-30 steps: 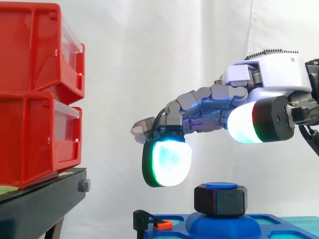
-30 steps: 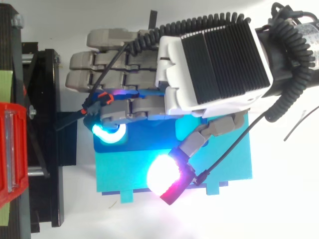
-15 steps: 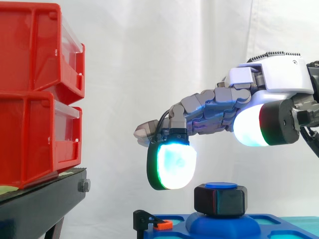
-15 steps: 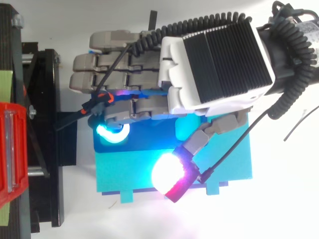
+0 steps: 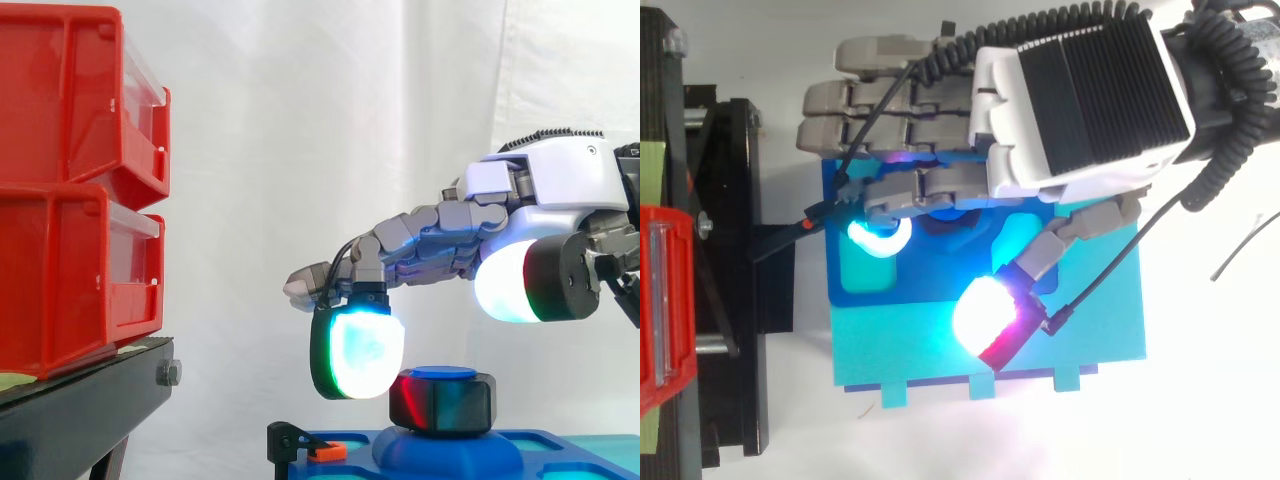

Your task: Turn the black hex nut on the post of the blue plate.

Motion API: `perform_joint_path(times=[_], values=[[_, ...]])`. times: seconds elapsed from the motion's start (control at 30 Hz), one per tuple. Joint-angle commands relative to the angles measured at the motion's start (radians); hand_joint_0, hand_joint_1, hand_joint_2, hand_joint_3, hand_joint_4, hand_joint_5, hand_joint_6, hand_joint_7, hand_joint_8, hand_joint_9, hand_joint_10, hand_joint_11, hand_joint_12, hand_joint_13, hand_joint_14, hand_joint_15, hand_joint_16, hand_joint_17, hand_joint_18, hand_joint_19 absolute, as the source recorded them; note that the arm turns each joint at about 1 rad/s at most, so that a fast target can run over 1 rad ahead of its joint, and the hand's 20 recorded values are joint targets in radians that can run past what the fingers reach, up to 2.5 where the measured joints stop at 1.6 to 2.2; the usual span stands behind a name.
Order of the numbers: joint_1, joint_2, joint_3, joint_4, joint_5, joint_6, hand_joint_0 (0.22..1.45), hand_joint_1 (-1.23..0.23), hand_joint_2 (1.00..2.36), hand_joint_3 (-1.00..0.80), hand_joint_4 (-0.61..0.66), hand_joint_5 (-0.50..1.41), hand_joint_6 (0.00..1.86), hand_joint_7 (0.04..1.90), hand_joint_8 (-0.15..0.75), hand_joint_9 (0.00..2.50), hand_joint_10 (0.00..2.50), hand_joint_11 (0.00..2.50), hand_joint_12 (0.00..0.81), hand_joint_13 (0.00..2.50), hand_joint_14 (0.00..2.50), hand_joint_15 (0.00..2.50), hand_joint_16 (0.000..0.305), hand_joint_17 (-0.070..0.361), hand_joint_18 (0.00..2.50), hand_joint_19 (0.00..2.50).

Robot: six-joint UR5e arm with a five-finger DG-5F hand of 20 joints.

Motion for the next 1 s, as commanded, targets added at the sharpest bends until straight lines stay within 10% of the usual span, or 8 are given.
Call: perform_joint_path(times=[0.0, 0.97], values=[[-0.005, 0.000, -0.001, 0.003, -0.003, 0.001, 0.47, -0.32, 1.00, -0.50, 0.20, -0.22, 0.50, 1.08, 0.231, 0.12, 0.00, 0.03, 0.364, 0.12, 0.00, 0.04, 0.057, 0.127, 0.00, 0.09], [-0.008, 0.000, -0.001, 0.014, -0.005, -0.004, 0.47, -0.34, 1.00, -0.50, 0.21, -0.21, 0.50, 1.06, 0.237, 0.15, 0.00, 0.01, 0.367, 0.14, 0.00, 0.02, 0.058, 0.130, 0.00, 0.06]])
